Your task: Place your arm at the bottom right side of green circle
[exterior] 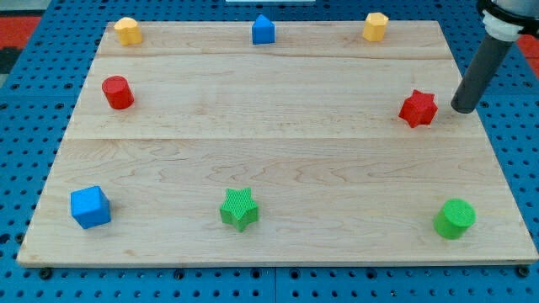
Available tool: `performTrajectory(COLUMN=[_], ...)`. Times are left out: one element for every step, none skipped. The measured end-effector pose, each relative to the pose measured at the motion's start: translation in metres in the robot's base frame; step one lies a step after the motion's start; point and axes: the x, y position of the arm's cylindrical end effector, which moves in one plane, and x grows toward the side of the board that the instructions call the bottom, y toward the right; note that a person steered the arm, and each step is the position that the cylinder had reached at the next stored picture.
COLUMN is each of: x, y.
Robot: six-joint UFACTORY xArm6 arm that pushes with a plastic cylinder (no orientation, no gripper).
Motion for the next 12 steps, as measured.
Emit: performTrajectory(x=[-0.003, -0.001, 0.001, 0.008, 0.008, 0.008, 0.008, 0.008, 0.008, 0.044, 0.115, 0.167], y=[-0.007, -0.008, -0.008, -0.01, -0.016, -0.016, -0.019, -0.019, -0.003, 0.02, 0.026, 0.025])
